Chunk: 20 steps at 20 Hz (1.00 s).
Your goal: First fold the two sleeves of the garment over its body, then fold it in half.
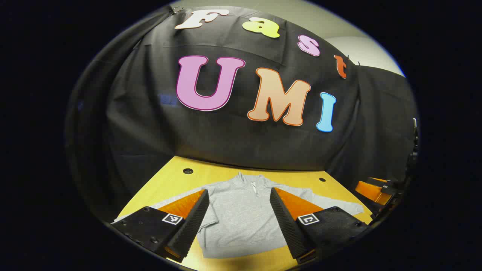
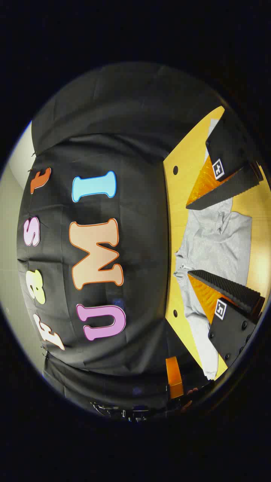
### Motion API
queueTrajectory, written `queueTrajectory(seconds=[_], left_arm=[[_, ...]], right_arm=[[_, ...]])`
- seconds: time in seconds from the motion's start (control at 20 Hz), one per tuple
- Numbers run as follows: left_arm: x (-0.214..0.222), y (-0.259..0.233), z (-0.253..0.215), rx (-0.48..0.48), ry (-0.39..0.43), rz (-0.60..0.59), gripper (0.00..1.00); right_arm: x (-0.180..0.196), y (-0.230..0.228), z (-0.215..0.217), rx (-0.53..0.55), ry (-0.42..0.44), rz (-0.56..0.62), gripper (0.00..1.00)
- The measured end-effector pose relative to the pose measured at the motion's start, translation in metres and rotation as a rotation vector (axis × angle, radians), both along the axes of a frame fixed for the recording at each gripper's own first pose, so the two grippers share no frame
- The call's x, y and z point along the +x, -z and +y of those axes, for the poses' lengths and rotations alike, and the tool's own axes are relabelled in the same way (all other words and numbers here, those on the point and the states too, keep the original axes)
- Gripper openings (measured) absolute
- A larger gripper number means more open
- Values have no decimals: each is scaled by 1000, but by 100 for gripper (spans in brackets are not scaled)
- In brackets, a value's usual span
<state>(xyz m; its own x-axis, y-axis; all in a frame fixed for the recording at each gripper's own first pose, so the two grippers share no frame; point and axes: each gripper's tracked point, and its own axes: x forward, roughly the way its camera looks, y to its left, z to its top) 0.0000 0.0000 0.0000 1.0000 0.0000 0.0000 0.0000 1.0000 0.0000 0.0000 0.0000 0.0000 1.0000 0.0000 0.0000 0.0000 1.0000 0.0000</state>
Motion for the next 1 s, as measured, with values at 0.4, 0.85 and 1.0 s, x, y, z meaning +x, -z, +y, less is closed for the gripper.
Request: queueTrajectory(seconds=[0.4,0.85,1.0], left_arm=[[7,1,1,13,-4,15,94],[8,4,1,-13,-10,19,93],[6,5,-2,3,-8,27,93]], right_arm=[[-2,1,-29,4,57,10,98],[-8,10,-85,40,146,27,98],[-13,19,-127,41,196,45,98]])
